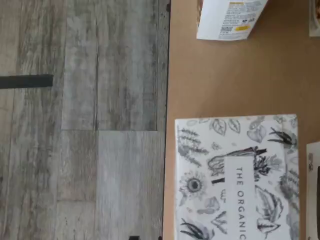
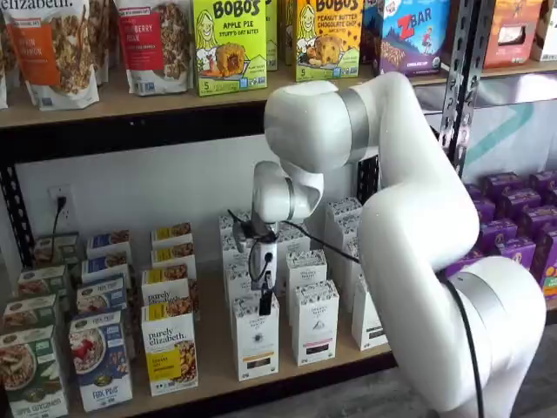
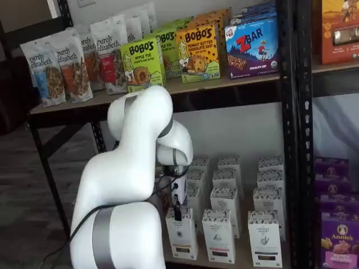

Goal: Pick up the white box with a yellow strip in the middle, on the bottom shelf, the fourth box from the left

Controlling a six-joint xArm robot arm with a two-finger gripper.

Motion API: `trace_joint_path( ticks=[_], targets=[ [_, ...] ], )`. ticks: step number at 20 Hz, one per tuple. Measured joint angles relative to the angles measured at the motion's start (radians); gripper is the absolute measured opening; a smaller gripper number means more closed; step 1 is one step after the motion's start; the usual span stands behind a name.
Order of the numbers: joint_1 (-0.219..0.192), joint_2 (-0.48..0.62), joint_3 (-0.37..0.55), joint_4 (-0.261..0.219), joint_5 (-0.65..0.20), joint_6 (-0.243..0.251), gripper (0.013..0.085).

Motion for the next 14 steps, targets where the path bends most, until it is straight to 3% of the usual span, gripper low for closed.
trace_joint_path(
  ticks=[7, 14],
  targets=[
    [0.013, 0.071, -0.085, -0.025, 0.023, 0.035, 0.085],
    [0.022, 0.099, -0.104, -0.026, 0.013, 0.044, 0.085]
  ],
)
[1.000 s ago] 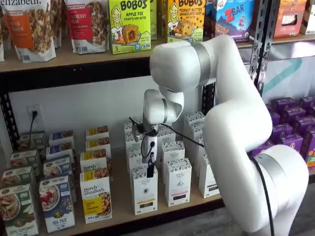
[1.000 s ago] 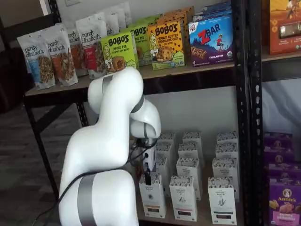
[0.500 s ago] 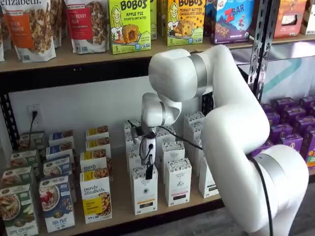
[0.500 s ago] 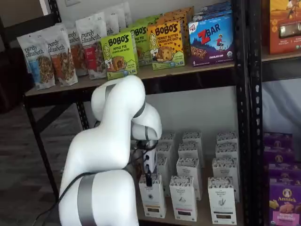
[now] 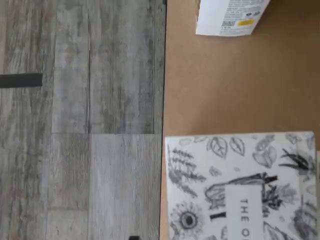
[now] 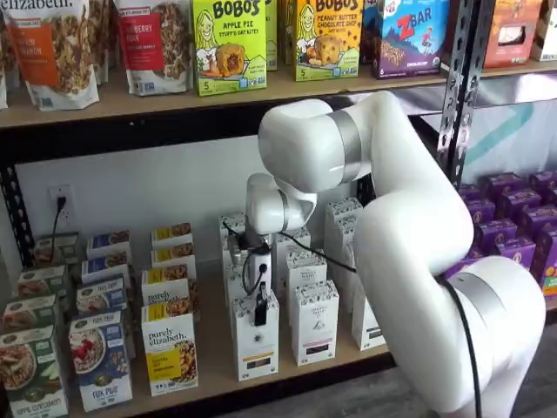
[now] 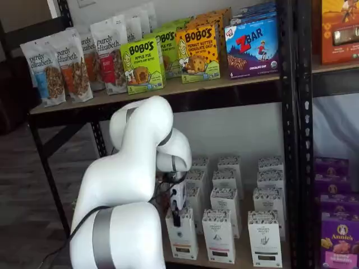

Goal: Pick up the white box with a yellow strip in the middle, on the bottom shelf, the fourth box from the left

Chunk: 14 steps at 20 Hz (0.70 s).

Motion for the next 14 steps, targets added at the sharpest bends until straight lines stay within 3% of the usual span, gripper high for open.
trace_joint_path(
  ticks=[8, 10, 14],
  targets=[
    [0.008, 0.016, 0.004, 0.012, -0.025, -0.005, 0.085],
    [0.009, 0.014, 0.017, 0.04, -0.051, -0.028, 0.077],
    [0.009, 0.013, 0.019, 0.039, -0.052, -0.027, 0.065]
  ],
)
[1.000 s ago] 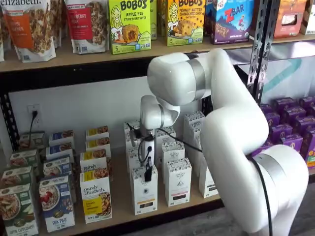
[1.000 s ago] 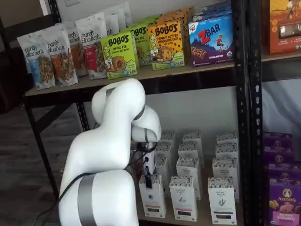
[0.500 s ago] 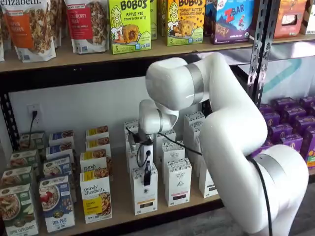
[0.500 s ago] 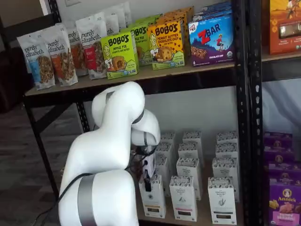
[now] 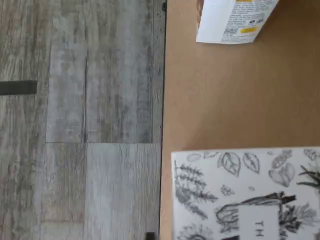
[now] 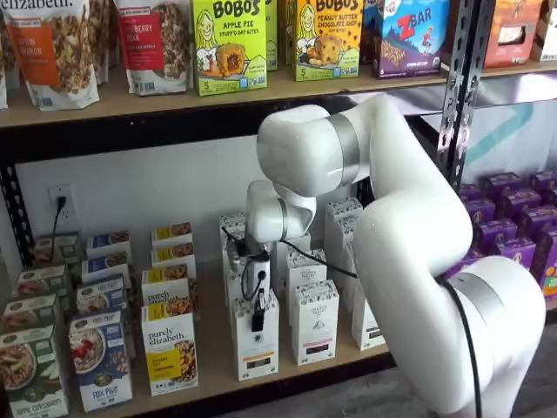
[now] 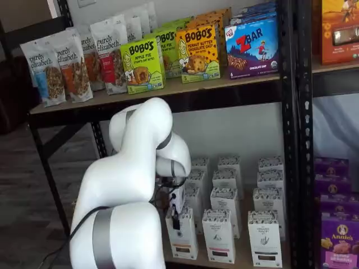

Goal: Pick up the white box with a yellow strip in the middle, on the bottom shelf, the fourth box from the left

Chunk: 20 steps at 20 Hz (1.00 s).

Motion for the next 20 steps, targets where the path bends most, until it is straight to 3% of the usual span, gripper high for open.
trace_joint_path(
  ticks=[6, 11, 13, 17, 20],
  targets=[
    [0.002, -0.004, 0.012, -0.031, -0.015, 0.027, 0.065],
    [0.003, -0.005, 0.013, -0.011, -0.009, 0.011, 0.065],
    [0.004, -0.008, 0.015, 0.001, -0.004, 0.003, 0.057],
    [0.006, -0.019, 0.032, -0.003, -0.01, 0.006, 0.049],
    [0.007, -0.032, 0.059, -0.021, -0.036, 0.022, 0.049]
  ],
)
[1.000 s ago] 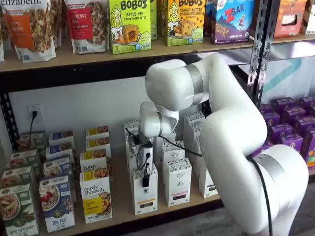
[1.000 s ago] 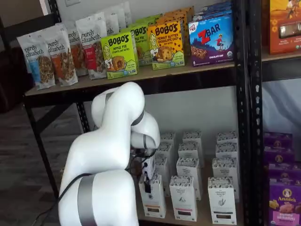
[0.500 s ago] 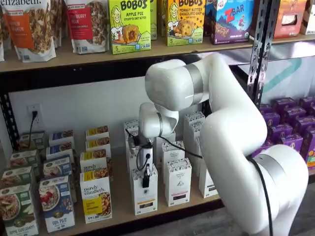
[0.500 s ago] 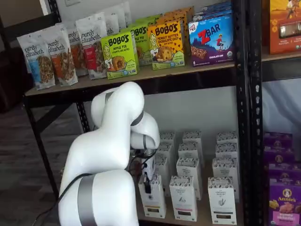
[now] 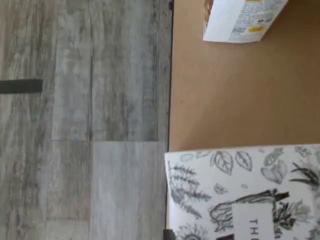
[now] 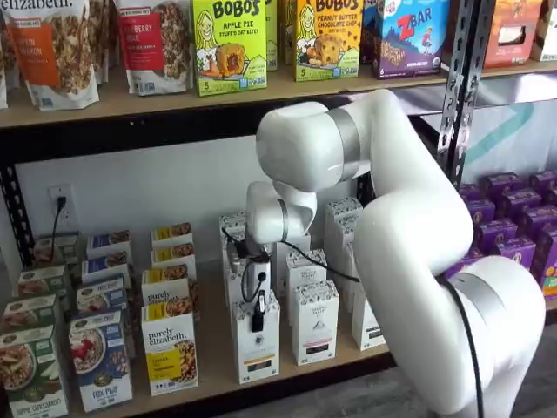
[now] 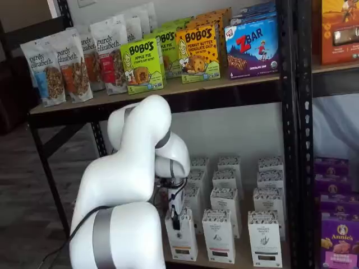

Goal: Pick up the white box with a yellow strip in the middle, on the bottom shelf, the fourth box from the left

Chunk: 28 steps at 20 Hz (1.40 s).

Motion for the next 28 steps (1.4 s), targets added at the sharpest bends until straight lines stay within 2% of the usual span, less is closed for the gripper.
trace_joint_path(
  ticks=[2, 7, 16, 20, 28],
  targets=[
    [0.001, -0.007, 0.015, -0.027, -0.014, 0.022, 0.049],
    [0.002, -0.044, 0.063, -0.035, -0.017, 0.029, 0.049],
    [0.025, -0.218, 0.281, -0.036, -0.033, 0.05, 0.049],
    [0.042, -0.281, 0.364, -0.071, -0.057, 0.096, 0.049],
    [0.1, -0.417, 0.519, -0.107, -0.087, 0.184, 0.049]
  ],
)
